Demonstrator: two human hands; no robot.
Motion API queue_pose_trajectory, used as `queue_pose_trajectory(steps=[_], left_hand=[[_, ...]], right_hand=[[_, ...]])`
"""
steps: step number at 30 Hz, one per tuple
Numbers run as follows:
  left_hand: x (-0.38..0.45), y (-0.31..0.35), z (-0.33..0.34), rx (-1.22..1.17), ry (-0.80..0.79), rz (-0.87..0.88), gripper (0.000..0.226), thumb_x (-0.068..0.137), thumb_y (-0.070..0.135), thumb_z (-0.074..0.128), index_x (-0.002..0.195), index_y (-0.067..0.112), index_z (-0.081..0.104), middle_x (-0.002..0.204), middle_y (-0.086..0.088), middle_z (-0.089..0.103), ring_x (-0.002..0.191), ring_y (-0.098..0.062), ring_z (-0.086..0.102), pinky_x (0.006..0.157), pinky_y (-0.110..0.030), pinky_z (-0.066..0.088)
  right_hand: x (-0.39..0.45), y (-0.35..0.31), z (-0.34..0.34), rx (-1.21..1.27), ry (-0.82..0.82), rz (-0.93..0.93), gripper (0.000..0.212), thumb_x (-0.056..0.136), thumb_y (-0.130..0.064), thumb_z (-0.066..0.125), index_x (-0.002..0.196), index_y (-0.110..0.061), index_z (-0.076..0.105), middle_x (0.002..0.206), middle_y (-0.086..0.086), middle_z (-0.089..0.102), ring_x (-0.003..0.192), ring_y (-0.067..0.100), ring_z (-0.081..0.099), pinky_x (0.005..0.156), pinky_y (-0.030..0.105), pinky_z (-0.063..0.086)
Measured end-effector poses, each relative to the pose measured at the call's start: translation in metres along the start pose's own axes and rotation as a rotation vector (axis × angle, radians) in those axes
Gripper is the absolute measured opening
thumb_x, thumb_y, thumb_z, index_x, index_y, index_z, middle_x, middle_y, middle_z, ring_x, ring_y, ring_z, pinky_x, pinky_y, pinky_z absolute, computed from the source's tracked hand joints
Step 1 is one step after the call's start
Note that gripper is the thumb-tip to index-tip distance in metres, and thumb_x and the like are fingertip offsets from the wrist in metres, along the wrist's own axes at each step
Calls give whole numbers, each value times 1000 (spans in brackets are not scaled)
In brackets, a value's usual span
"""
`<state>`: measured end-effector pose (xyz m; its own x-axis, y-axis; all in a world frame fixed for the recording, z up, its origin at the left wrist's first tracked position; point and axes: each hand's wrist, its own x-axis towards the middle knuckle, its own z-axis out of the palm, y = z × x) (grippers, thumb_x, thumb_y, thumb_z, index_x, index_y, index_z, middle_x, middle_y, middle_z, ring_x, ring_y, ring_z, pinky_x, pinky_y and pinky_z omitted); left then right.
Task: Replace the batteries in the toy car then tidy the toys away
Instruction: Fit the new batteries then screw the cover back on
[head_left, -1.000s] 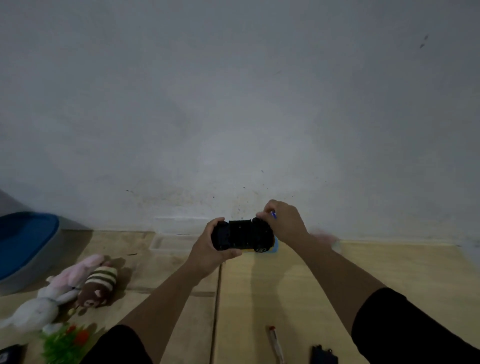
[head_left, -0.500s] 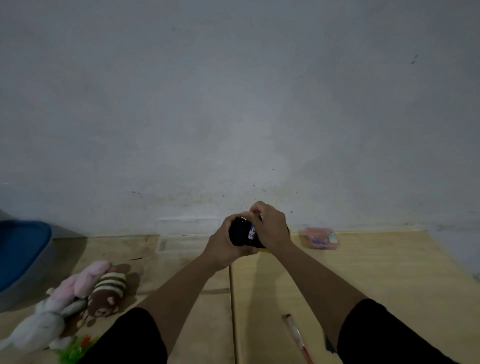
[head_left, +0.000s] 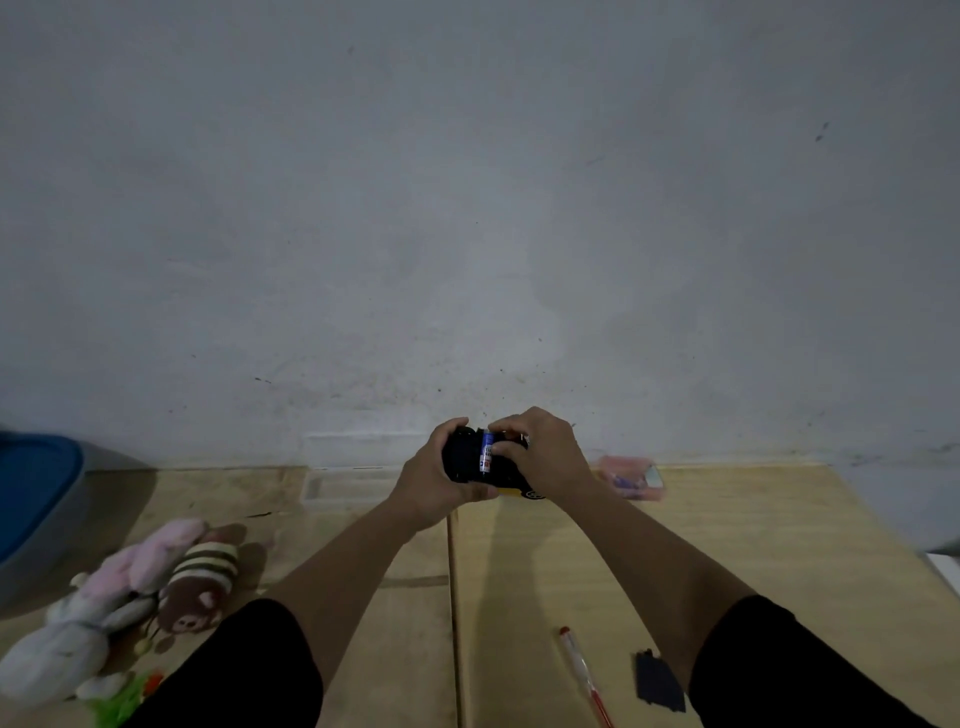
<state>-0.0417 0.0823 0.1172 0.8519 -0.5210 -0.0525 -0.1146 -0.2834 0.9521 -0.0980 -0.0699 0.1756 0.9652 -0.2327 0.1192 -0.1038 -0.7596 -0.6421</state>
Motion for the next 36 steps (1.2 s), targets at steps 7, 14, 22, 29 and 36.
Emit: queue_pose_trajectory(steps=[7,14,22,29,36], left_hand=[[4,7,12,30,34,-2,97,59,20,89,139,30,35,124,9,53,111,-14,54,90,-25,47],[9,10,25,44,24,-10,99,57,23,90,138,35,35,128,11,52,115,-13,53,97,-31,47],[16,16,38,41,-33,-7,96,55,26,91,135,37,37,125,13,54,116,-11,54,99,-31,47],[22,22,49,1,-67,6,94,57,22,90,133,39,38,125,16,53,117,-8,53,101,-34,47],[21,21,52,-1,-72,-18,99,60,16,89,140,31,35,128,12,50,120,-11,51,102,-29,44]], right_hand=[[1,2,-2,60,-33,2,16,79,-20,69,93,-16,62,88,5,70,83,20,62,74,32,49],[0,16,-7,42,-64,36,42,79,-16,69,110,-20,41,92,9,62,80,26,61,70,37,52],[16,35,-41,-100,-167,-111,27,84,-23,66,109,-22,56,103,2,67,84,19,58,71,28,43],[9,51,-44,-198,-234,-151,37,80,-28,69,113,-23,54,102,-3,70,90,19,63,74,29,46],[13,57,-49,-327,-197,-284,22,91,-22,53,109,-26,65,104,0,62,89,20,59,77,34,48]])
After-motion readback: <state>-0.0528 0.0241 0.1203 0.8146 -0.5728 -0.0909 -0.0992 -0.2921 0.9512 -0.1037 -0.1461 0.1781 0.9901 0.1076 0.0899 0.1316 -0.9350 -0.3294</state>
